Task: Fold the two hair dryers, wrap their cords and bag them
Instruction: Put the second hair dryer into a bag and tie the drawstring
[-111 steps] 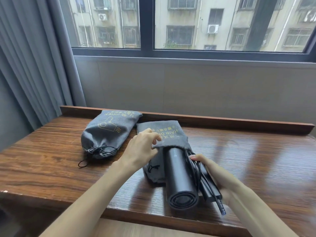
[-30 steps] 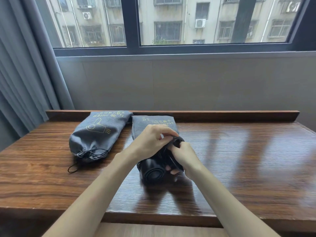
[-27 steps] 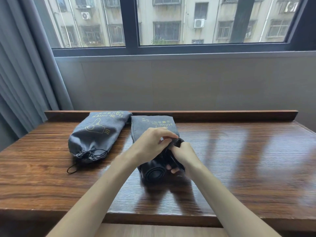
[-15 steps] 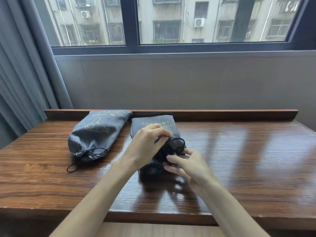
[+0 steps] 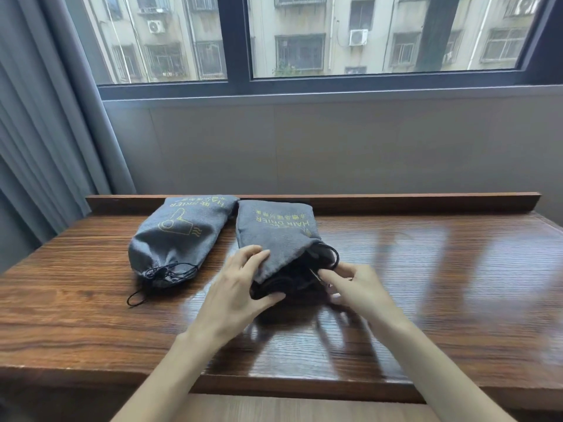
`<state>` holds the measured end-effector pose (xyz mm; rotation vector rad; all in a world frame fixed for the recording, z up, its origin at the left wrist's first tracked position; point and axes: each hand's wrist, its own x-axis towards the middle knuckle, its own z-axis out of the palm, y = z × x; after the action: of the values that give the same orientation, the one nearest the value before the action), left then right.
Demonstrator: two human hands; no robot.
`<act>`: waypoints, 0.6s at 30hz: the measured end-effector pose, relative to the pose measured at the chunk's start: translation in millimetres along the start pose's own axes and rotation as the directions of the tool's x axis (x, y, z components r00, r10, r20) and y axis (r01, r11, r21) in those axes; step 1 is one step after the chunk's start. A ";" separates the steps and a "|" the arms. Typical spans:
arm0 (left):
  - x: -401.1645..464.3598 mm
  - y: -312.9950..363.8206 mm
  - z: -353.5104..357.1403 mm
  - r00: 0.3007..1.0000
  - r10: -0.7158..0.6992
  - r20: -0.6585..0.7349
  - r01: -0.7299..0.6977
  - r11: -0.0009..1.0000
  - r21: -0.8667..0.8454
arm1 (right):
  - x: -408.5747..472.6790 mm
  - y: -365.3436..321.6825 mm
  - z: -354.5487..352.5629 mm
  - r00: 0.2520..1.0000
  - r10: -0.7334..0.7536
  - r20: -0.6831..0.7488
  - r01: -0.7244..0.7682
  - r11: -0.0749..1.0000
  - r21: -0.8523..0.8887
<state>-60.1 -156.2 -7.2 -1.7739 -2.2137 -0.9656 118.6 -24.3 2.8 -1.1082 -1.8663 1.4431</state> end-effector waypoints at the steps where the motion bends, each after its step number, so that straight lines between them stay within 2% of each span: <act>1: -1.3 -3.0 2.1 1.000 -0.027 -0.016 0.027 0.999 -0.026 | 3.4 3.0 -6.1 0.998 -0.045 -0.050 0.039 0.994 -0.106; 3: -3.3 -4.7 5.2 0.993 -0.104 -0.059 0.097 0.988 -0.121 | 7.9 5.9 -15.8 0.978 -0.181 -0.109 0.154 0.964 -0.219; 4: -4.1 -4.2 6.3 0.986 -0.148 -0.082 0.133 0.977 -0.165 | 10.1 5.9 -18.7 0.963 -0.257 -0.082 0.230 0.941 -0.249; 6: -4.3 -3.6 8.2 0.968 -0.209 -0.142 0.177 0.962 -0.210 | 17.9 4.3 -20.9 0.933 -0.354 0.066 0.356 0.878 -0.320; 8: -3.4 -4.4 9.5 0.943 -0.267 -0.198 0.214 0.943 -0.255 | 27.7 2.7 -18.0 0.911 -0.341 0.234 0.406 0.843 -0.354; 10: -1.2 -6.0 9.6 0.919 -0.327 -0.220 0.257 0.921 -0.294 | 35.1 0.2 -12.3 0.896 -0.297 0.331 0.400 0.863 -0.309; 18: 11.6 -9.7 16.1 0.909 -0.351 -0.224 0.268 0.905 -0.330 | 51.2 -4.4 -0.1 0.865 -0.450 0.223 0.500 0.814 -0.294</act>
<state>-68.0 -138.6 -17.9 -1.2834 -2.3014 -1.5782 90.5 18.8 3.3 -0.6068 -2.3519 0.9469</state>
